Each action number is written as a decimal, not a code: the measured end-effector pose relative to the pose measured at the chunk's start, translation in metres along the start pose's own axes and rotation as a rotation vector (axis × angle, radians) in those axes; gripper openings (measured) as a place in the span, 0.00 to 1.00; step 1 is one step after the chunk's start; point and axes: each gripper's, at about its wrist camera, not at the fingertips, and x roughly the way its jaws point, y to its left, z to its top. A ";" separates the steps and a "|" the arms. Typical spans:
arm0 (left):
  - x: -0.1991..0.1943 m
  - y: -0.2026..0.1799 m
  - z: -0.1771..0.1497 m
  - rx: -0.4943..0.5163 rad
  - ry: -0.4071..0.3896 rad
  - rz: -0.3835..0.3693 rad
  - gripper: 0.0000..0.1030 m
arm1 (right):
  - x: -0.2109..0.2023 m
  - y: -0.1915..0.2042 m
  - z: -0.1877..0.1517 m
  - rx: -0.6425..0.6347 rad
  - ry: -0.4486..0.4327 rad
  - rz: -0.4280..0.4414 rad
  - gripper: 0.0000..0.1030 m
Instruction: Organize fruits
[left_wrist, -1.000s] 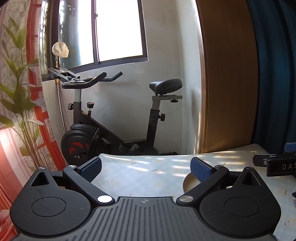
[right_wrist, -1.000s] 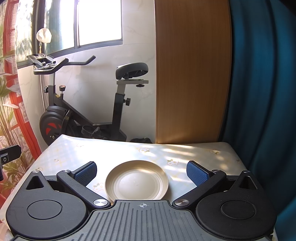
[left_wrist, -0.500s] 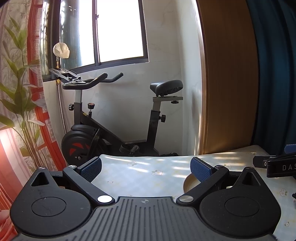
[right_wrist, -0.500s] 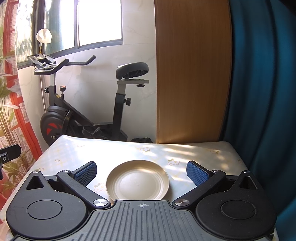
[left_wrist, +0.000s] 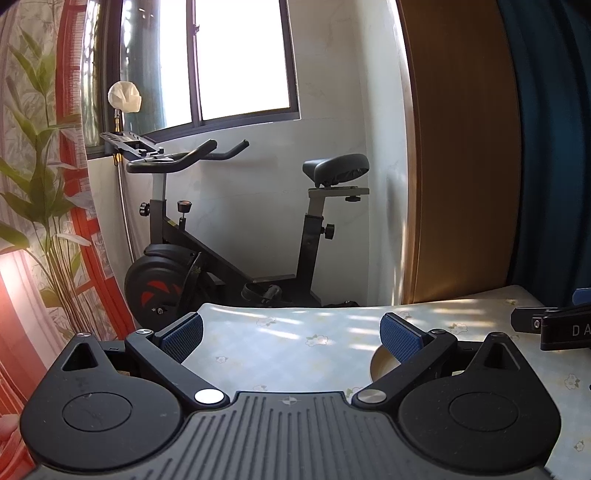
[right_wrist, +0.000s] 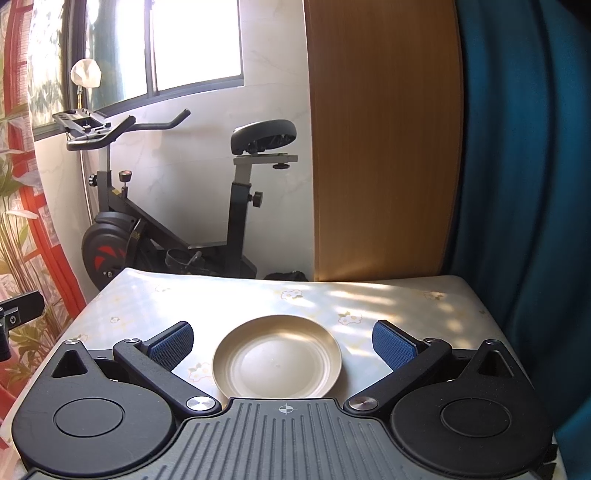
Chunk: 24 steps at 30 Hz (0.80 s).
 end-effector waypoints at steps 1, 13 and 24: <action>0.003 0.000 -0.002 -0.003 0.001 0.011 1.00 | 0.003 -0.002 -0.002 0.005 -0.001 0.006 1.00; 0.036 0.012 -0.036 -0.099 0.001 -0.033 0.99 | 0.055 -0.028 -0.052 0.019 -0.051 -0.064 1.00; 0.062 0.014 -0.063 -0.050 0.058 -0.055 0.97 | 0.086 -0.027 -0.098 -0.005 -0.035 -0.057 1.00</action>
